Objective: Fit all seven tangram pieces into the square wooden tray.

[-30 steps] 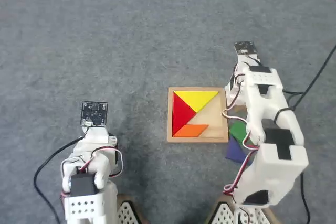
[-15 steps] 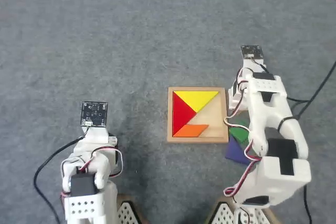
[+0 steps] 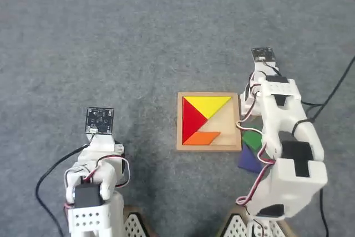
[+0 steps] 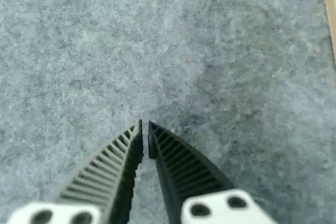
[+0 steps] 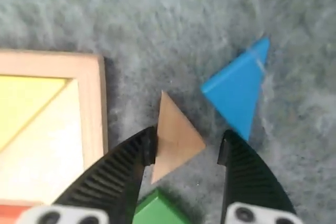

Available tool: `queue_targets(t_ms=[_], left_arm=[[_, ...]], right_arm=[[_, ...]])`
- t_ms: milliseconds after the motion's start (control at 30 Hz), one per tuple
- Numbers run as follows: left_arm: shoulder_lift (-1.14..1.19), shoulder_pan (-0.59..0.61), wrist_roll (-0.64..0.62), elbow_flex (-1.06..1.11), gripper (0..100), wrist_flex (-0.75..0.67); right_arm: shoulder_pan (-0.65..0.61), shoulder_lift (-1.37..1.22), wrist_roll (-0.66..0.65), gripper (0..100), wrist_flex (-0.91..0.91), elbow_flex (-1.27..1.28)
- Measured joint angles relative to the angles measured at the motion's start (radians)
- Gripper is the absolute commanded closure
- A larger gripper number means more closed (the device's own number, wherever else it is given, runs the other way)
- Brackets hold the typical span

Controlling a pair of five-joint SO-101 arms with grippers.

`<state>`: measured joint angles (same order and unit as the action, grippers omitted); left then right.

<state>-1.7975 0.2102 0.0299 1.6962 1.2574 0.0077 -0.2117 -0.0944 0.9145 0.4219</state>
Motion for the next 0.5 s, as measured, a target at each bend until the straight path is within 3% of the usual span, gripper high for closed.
queue_targets(t_ms=[167,500], left_arm=[[0.000,0.000,0.000,0.000,98,0.000],[0.000,0.000,0.000,0.000,98,0.000]], right_arm=[[0.009,-0.002,0.000,92.2,0.000,-0.017],[0.009,0.023,0.000,93.0,0.000,0.002]])
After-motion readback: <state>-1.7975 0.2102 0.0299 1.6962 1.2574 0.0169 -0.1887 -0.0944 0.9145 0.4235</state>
